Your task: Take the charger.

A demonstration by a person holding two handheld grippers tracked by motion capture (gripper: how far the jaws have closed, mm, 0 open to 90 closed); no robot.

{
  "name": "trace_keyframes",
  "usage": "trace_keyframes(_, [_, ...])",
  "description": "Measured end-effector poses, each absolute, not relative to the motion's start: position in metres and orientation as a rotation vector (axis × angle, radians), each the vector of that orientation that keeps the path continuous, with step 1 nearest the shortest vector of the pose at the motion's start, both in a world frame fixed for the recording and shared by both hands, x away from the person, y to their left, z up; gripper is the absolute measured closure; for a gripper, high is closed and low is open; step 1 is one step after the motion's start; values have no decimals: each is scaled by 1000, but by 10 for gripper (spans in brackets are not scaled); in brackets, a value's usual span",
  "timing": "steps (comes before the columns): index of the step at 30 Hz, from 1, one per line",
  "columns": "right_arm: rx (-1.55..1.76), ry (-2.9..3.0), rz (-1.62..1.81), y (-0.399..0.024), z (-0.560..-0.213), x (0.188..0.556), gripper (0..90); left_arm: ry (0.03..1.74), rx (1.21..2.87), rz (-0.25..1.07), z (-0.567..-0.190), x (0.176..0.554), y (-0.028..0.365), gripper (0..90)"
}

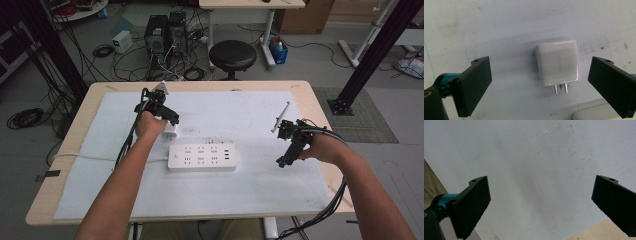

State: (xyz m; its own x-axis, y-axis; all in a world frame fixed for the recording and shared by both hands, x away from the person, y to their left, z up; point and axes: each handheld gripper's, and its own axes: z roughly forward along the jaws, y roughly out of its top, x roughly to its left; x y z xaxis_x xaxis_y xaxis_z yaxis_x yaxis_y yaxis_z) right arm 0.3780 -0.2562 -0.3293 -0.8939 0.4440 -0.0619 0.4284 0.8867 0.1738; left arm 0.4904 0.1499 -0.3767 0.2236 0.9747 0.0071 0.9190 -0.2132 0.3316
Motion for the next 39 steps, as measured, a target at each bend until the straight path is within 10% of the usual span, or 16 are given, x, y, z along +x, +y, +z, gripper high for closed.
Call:
trace_keyframes(13, [703, 2960, 257, -263, -334, 378, 14, 1868, 2270, 308, -407, 497, 136, 51])
trace_keyframes(32, [710, 2962, 265, -266, -336, 378, 14, 1750, 2274, 210, -410, 495, 135, 423])
trace_keyframes(39, [715, 2951, 266, -265, -335, 377, 14, 1668, 2287, 249, -399, 490, 143, 425])
